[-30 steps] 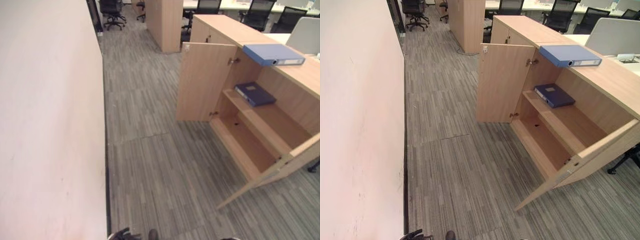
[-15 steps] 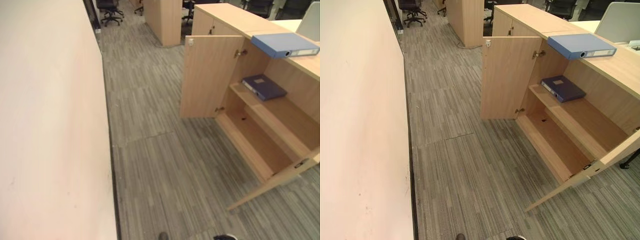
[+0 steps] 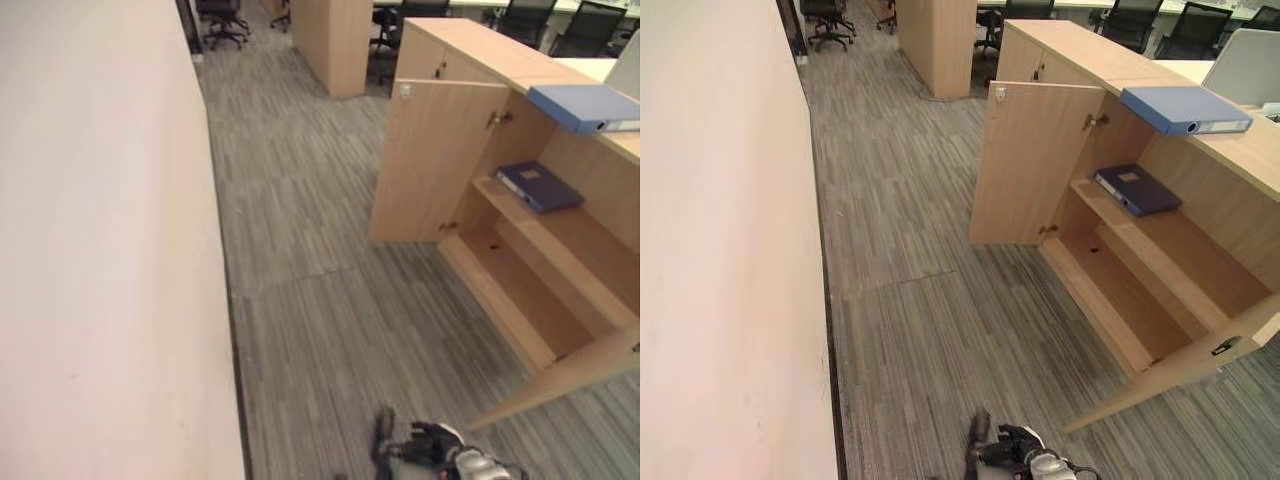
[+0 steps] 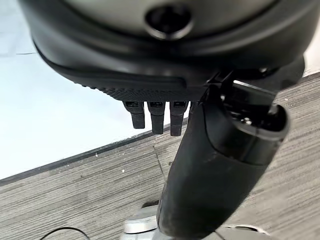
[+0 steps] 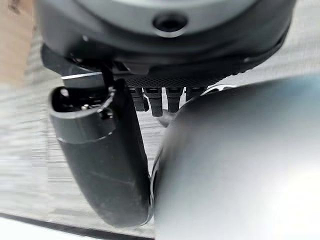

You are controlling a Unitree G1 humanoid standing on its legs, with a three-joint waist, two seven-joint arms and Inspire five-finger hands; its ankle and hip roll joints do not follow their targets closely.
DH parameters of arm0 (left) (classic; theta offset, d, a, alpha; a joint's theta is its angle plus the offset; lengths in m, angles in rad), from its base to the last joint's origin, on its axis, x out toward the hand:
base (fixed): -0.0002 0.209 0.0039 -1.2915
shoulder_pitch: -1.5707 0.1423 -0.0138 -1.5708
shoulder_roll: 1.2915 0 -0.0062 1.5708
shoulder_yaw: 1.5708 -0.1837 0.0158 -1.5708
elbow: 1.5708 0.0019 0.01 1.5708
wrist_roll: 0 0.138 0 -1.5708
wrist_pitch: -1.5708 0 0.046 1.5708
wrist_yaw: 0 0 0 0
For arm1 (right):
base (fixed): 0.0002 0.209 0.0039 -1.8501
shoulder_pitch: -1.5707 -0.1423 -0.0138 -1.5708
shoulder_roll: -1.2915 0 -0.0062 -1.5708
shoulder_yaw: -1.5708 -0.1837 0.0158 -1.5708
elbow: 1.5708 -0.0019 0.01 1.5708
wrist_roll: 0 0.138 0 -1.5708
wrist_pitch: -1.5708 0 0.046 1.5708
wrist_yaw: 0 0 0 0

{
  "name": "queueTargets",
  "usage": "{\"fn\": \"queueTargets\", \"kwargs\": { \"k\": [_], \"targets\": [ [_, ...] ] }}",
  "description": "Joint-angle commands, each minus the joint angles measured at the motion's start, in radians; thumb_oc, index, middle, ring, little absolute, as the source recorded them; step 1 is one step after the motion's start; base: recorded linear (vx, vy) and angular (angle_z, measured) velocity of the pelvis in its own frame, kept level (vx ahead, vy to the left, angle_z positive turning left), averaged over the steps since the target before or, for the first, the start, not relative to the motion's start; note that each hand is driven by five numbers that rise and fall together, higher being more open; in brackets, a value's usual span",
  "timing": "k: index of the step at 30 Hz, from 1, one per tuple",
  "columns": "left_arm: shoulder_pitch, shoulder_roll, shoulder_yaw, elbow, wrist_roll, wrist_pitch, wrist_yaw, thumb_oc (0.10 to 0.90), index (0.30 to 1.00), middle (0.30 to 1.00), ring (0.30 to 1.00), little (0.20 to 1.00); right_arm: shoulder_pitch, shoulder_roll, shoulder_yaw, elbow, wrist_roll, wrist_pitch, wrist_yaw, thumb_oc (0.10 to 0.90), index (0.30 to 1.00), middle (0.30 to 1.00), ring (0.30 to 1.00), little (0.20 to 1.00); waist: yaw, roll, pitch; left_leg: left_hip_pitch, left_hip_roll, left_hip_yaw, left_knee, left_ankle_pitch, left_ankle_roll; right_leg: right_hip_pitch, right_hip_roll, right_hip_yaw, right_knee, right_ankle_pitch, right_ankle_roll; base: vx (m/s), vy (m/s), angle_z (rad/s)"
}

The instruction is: Put the empty folder in the office cabinet

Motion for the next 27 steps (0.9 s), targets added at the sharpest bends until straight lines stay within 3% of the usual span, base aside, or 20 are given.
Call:
{"fn": "queueTargets", "kwargs": {
  "k": [1, 3, 6, 12, 15, 16, 18, 19, 20, 22, 25, 27],
  "targets": [
    [-0.02, 0.002, -0.012, 0.023, 0.039, -0.007, -0.026, 0.8, 0.9, 0.9, 0.9, 0.9, 0.017, -0.063, 0.008, 0.109, 0.013, 0.021, -0.019, 0.8, 0.9, 0.9, 0.9, 0.9, -0.007, -0.012, 0.017, -0.015, 0.051, -0.087, 0.002, -0.009, -0.05, 0.093, 0.003, 0.011, -0.123, 0.163, 0.023, 0.09, -0.018, 0.31],
    [-0.024, -0.003, -0.007, 0.031, 0.039, -0.008, -0.021, 0.8, 0.9, 0.9, 0.9, 0.9, 0.03, -0.069, -0.009, 0.124, 0.025, 0.022, -0.02, 0.8, 0.9, 0.9, 0.9, 0.9, -0.01, -0.014, 0.006, -0.013, 0.049, -0.086, 0.002, -0.025, -0.05, 0.104, -0.009, -0.005, -0.123, 0.167, 0.012, 0.22, -0.051, 0.32],
    [-0.035, -0.011, 0.006, 0.025, 0.009, -0.005, -0.018, 0.8, 0.9, 0.9, 0.9, 0.9, 0.056, -0.073, -0.014, 0.167, 0.008, 0.025, -0.013, 0.8, 0.9, 0.9, 0.9, 0.9, -0.02, -0.007, -0.01, -0.001, 0.083, -0.101, 0.002, -0.044, -0.062, 0.123, -0.013, -0.047, -0.123, 0.156, -0.008, 0.35, -0.139, 0.24],
    [-0.094, -0.015, -0.049, -0.009, -0.008, -0.009, -0.007, 0.8, 0.9, 0.9, 0.9, 0.9, 0.029, -0.091, 0.012, 0.161, -0.008, 0.019, -0.036, 0.8, 0.9, 0.9, 0.9, 0.9, -0.035, -0.001, 0.0, -0.035, 0.147, -0.12, 0.002, -0.068, -0.093, 0.076, 0.027, -0.041, -0.101, 0.109, -0.034, 0.33, -0.17, 0.13],
    [-0.174, -0.008, -0.101, -0.052, -0.047, -0.025, 0.027, 0.8, 0.9, 0.9, 0.9, 0.9, -0.033, -0.119, 0.022, 0.122, 0.029, 0.009, -0.059, 0.8, 0.9, 0.9, 0.9, 0.9, -0.039, 0.029, 0.071, -0.075, 0.168, -0.128, 0.002, -0.058, -0.091, -0.049, -0.005, -0.04, 0.088, 0.035, -0.062, 0.16, -0.061, -0.32],
    [-0.199, -0.003, -0.117, -0.067, -0.053, -0.028, 0.036, 0.8, 0.9, 0.9, 0.9, 0.9, -0.041, -0.125, 0.027, 0.121, 0.033, 0.008, -0.064, 0.8, 0.9, 0.9, 0.9, 0.9, -0.04, 0.046, 0.088, -0.065, 0.186, -0.138, 0.002, -0.075, -0.097, -0.071, -0.011, -0.041, 0.164, -0.02, -0.062, 0.27, -0.143, -0.02],
    [-0.214, 0.0, -0.132, -0.08, -0.057, -0.03, 0.041, 0.8, 0.9, 0.9, 0.9, 0.9, -0.034, -0.129, 0.014, 0.131, 0.038, 0.011, -0.071, 0.8, 0.9, 0.9, 0.9, 0.9, -0.051, 0.055, 0.096, -0.054, 0.203, -0.144, 0.002, -0.086, -0.108, -0.081, -0.024, -0.054, 0.221, -0.063, -0.072, 0.35, -0.214, 0.25],
    [-0.208, 0.005, -0.136, -0.076, -0.043, -0.029, 0.037, 0.8, 0.9, 0.9, 0.9, 0.9, -0.013, -0.128, 0.003, 0.144, 0.036, 0.012, -0.071, 0.8, 0.9, 0.9, 0.9, 0.9, -0.066, 0.062, 0.088, -0.019, 0.236, -0.134, 0.002, -0.086, -0.128, -0.066, -0.02, -0.067, 0.252, -0.104, -0.082, 0.3, -0.186, 0.43],
    [-0.208, 0.005, -0.136, -0.076, -0.043, -0.029, 0.037, 0.8, 0.9, 0.9, 0.9, 0.9, -0.013, -0.128, 0.003, 0.144, 0.036, 0.012, -0.071, 0.8, 0.9, 0.9, 0.9, 0.9, -0.066, 0.063, 0.088, -0.018, 0.237, -0.135, 0.002, -0.086, -0.128, -0.065, -0.02, -0.067, 0.252, -0.105, -0.082, 0.32, -0.184, 0.57],
    [-0.198, 0.007, -0.129, -0.073, -0.037, -0.027, 0.031, 0.8, 0.9, 0.9, 0.9, 0.9, 0.006, -0.125, 0.001, 0.154, 0.025, 0.014, -0.066, 0.8, 0.9, 0.9, 0.9, 0.9, -0.07, 0.07, 0.074, 0.005, 0.264, -0.123, 0.002, -0.05, -0.145, -0.052, -0.007, -0.075, 0.258, -0.129, -0.089, 0.2, -0.116, 0.29],
    [-0.176, 0.006, -0.111, -0.067, -0.029, -0.016, 0.021, 0.8, 0.9, 0.9, 0.9, 0.9, 0.023, -0.124, -0.005, 0.149, 0.022, 0.012, -0.059, 0.8, 0.9, 0.9, 0.9, 0.9, -0.067, 0.078, 0.044, 0.044, 0.3, -0.107, 0.002, 0.078, -0.169, -0.004, 0.031, -0.083, 0.238, -0.139, -0.098, 0.26, -0.143, -0.02],
    [-0.17, 0.003, -0.105, -0.06, -0.023, -0.016, 0.02, 0.8, 0.9, 0.9, 0.9, 0.9, 0.029, -0.125, -0.011, 0.144, 0.022, 0.008, -0.06, 0.8, 0.9, 0.9, 0.9, 0.9, -0.073, 0.083, 0.02, 0.068, 0.312, -0.097, 0.002, 0.108, -0.184, 0.001, 0.041, -0.088, 0.246, -0.143, -0.1, 0.22, -0.08, -0.04]
  ]
}}
